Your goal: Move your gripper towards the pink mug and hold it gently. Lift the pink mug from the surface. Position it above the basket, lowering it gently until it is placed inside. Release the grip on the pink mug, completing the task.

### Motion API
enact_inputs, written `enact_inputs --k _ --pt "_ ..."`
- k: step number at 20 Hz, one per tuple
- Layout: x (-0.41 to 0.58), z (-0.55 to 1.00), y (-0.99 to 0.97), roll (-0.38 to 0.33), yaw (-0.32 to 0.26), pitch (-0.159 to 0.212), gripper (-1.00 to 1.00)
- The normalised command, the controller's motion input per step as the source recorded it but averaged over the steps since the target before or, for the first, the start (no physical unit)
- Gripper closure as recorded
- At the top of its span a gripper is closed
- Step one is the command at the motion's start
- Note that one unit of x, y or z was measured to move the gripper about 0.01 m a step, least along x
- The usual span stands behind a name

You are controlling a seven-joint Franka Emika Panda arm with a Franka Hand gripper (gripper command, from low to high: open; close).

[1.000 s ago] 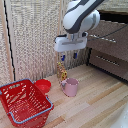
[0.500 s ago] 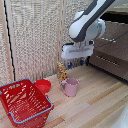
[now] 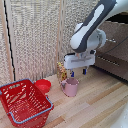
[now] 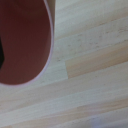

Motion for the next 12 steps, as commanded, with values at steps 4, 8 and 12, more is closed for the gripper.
enact_inputs --k 4,8,12 --pt "-0.154 -0.48 -0.06 0.0 0.061 -0.009 -1.0" --pt "-0.009 -0.46 -0.03 -0.002 0.076 -0.019 -1.0" --pt "0.0 -0.26 0.0 0.0 0.076 0.0 -1.0"
